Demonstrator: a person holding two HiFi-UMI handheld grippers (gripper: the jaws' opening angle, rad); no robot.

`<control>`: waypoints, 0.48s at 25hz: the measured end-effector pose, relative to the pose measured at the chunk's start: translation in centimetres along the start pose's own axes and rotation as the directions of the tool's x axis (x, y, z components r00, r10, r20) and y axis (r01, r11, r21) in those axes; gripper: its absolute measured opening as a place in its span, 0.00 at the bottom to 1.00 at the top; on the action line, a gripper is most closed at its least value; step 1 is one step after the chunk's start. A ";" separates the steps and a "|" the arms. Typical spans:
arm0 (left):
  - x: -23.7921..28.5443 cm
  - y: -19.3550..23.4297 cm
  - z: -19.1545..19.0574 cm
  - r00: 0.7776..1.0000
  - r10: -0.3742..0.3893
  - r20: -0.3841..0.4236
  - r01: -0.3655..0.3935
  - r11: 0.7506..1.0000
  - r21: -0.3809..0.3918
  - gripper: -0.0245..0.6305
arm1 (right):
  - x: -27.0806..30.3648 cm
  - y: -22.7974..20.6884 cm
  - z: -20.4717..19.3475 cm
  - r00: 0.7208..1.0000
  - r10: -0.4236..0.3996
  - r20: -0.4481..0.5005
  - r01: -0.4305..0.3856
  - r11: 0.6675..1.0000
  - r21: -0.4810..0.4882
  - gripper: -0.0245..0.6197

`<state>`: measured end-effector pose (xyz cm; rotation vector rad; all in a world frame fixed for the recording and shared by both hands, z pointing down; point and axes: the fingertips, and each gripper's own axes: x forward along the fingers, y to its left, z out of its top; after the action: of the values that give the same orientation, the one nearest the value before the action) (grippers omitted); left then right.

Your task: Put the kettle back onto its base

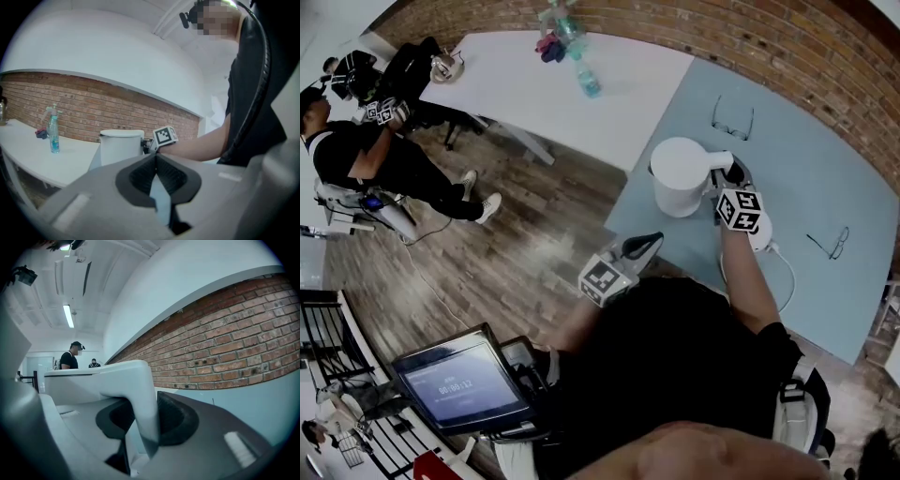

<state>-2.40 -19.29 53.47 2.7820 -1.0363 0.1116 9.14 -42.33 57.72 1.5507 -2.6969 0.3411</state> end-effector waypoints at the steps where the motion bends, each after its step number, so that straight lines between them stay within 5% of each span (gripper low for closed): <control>1: -0.3 0.2 0.1 1.000 0.008 0.003 -0.008 1.000 0.002 0.04 | 0.2 0.4 0.2 1.000 0.006 0.006 -0.006 1.000 -0.002 0.23; 12: -0.9 1.8 0.8 0.999 0.037 0.022 -0.037 0.999 0.009 0.04 | 2.1 1.5 3.1 0.998 0.039 0.047 -0.039 0.999 -0.012 0.23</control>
<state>-4.25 -20.23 52.86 2.7794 -1.0956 0.0919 7.12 -44.03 54.67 1.5241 -2.7627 0.2936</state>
